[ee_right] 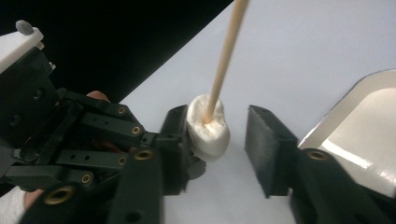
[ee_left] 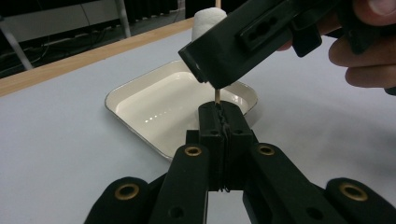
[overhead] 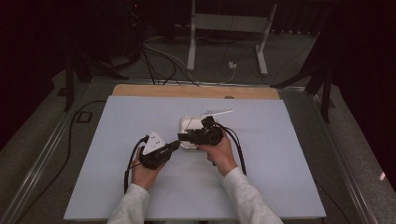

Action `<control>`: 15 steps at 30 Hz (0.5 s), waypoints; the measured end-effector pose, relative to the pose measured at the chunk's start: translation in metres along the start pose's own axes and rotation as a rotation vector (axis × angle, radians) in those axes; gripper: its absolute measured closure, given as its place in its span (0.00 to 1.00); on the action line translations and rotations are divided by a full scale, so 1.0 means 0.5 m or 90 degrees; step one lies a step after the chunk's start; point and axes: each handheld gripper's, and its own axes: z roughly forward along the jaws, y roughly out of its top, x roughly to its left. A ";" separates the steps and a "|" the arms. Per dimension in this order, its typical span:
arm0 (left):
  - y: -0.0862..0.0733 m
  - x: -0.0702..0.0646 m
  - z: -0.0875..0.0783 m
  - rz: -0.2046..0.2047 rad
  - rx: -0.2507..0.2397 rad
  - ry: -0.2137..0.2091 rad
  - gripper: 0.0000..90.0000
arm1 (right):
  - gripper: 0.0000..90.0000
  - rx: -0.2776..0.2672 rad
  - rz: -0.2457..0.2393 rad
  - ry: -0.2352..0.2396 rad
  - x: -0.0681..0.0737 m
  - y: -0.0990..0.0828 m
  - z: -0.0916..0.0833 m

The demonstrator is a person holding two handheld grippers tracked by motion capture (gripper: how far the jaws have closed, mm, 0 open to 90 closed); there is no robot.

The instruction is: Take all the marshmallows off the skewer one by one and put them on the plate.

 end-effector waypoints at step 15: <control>-0.001 -0.003 0.002 0.018 0.004 -0.002 1.00 | 0.86 0.011 -0.003 0.007 0.006 0.002 -0.008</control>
